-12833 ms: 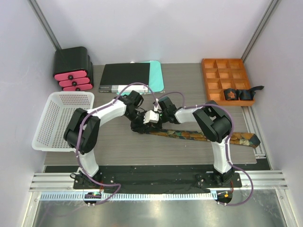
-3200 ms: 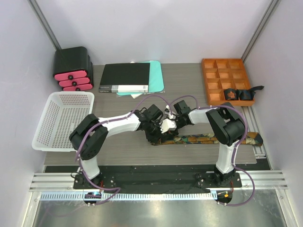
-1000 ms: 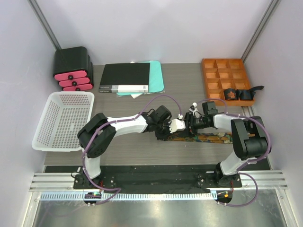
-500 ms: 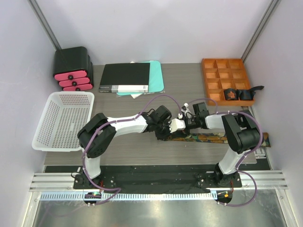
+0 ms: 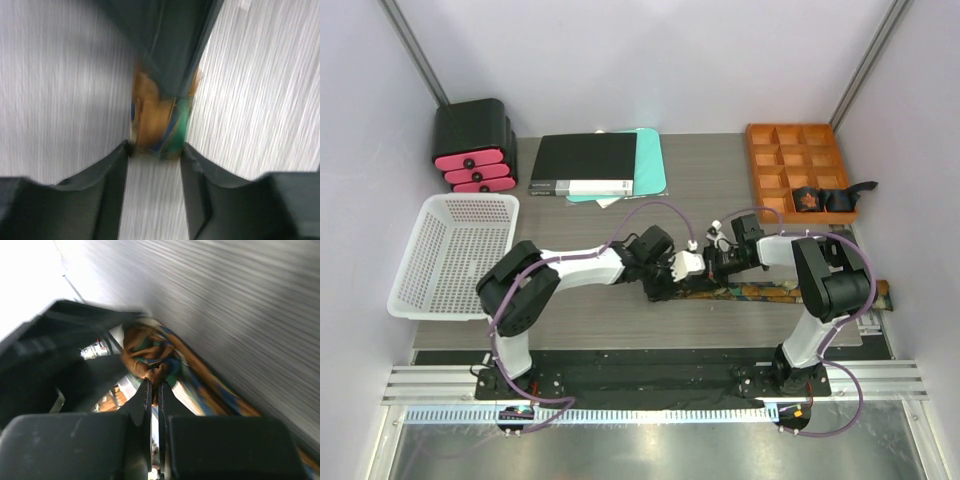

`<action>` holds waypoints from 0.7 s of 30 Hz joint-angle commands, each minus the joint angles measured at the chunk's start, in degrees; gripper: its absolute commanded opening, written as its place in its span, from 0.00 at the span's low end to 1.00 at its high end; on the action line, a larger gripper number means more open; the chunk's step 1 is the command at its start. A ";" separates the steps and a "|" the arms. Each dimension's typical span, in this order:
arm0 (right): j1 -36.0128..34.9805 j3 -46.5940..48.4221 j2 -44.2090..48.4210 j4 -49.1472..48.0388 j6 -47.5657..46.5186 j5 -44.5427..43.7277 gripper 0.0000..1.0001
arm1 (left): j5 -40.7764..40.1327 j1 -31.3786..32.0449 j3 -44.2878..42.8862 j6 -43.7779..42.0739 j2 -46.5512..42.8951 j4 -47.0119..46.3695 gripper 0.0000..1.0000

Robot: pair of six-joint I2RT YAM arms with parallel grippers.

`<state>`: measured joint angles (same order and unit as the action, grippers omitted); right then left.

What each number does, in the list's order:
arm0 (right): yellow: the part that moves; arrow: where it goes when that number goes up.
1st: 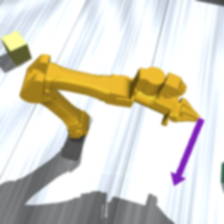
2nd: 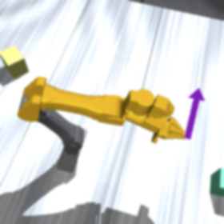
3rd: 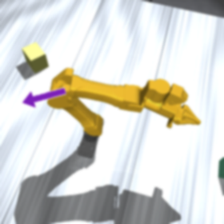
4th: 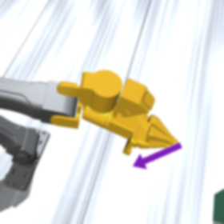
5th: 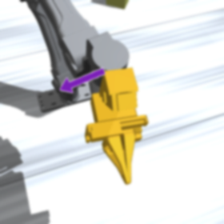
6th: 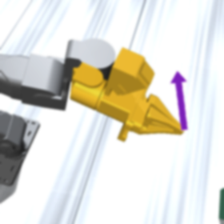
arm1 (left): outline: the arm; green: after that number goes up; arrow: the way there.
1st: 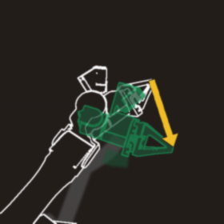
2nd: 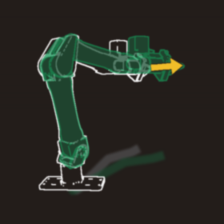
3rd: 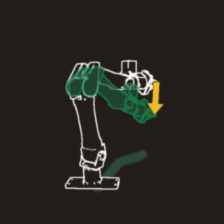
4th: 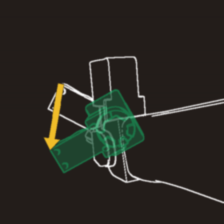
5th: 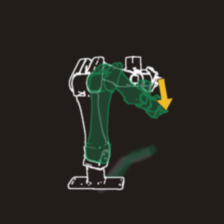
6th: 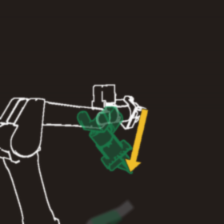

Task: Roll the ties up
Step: Roll the tie at the center of the board.

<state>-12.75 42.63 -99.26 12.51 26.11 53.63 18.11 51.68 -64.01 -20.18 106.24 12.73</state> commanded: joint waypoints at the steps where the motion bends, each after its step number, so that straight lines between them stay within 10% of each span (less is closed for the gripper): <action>1: 1.85 0.52 -2.51 9.19 -5.71 -3.62 0.01 | 6.21 -4.92 6.34 5.76 -6.20 0.55 0.52; 9: 2.03 1.93 -6.82 11.31 -7.83 -6.60 0.01 | 17.39 -9.76 12.50 7.88 -9.03 -11.49 0.77; 21: 1.86 3.33 -10.86 7.97 -9.06 -7.75 0.01 | 19.17 -7.91 14.79 6.39 -4.11 -28.71 0.79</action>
<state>-10.55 46.68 -106.56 22.50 18.02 55.00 36.62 42.81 -50.22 -12.73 100.44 -6.76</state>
